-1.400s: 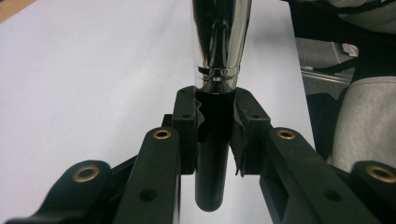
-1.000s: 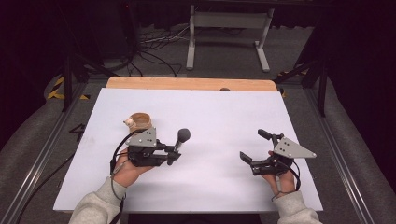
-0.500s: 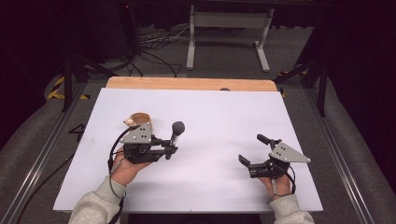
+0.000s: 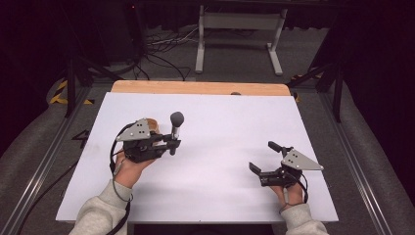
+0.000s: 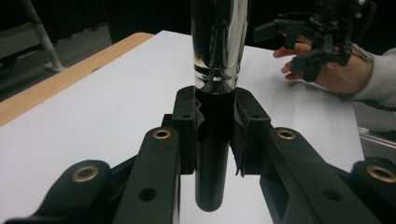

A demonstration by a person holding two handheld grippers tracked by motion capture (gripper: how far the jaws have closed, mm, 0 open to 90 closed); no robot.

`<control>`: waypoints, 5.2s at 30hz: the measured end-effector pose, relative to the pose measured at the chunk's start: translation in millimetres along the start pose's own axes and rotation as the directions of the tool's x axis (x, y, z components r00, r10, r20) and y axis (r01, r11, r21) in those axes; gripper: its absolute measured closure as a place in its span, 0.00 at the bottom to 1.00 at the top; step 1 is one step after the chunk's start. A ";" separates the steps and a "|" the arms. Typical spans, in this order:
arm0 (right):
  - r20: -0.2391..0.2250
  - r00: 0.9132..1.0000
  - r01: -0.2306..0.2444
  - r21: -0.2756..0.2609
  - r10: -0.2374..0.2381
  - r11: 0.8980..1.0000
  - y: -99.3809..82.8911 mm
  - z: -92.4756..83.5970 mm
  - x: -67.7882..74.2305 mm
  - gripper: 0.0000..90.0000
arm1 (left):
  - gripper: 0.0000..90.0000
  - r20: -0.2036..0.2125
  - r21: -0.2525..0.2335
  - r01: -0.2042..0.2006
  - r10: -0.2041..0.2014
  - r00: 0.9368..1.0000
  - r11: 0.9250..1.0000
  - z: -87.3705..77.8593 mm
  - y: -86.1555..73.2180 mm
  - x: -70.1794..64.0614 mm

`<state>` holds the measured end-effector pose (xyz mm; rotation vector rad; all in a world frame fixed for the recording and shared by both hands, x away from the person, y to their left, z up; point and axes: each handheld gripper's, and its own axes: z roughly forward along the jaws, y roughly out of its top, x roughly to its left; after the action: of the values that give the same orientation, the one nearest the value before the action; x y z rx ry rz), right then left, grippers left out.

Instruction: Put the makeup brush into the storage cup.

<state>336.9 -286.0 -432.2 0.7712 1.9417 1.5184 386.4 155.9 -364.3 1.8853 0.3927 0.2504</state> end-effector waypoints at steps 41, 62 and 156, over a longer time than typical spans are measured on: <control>-0.037 0.999 -0.019 0.002 0.019 1.000 -1.6 -1.7 3.5 0.00 | 0.82 -0.290 -0.169 0.095 -0.142 0.946 0.981 -25.0 -13.5 58.0; -0.075 0.997 -0.019 -0.012 0.018 1.000 -0.2 -2.3 6.7 0.00 | 0.82 -0.398 -0.186 0.126 -0.192 0.897 0.974 -20.7 -33.6 72.6; -0.113 0.993 -0.028 -0.058 0.022 0.998 5.5 -7.0 3.7 0.00 | 0.01 -0.164 -0.257 0.090 -0.135 0.977 0.962 -62.4 -64.4 6.3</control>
<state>329.9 -286.8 -425.6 0.7009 1.9641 1.6593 360.3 232.4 -403.7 1.5935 0.5638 0.3775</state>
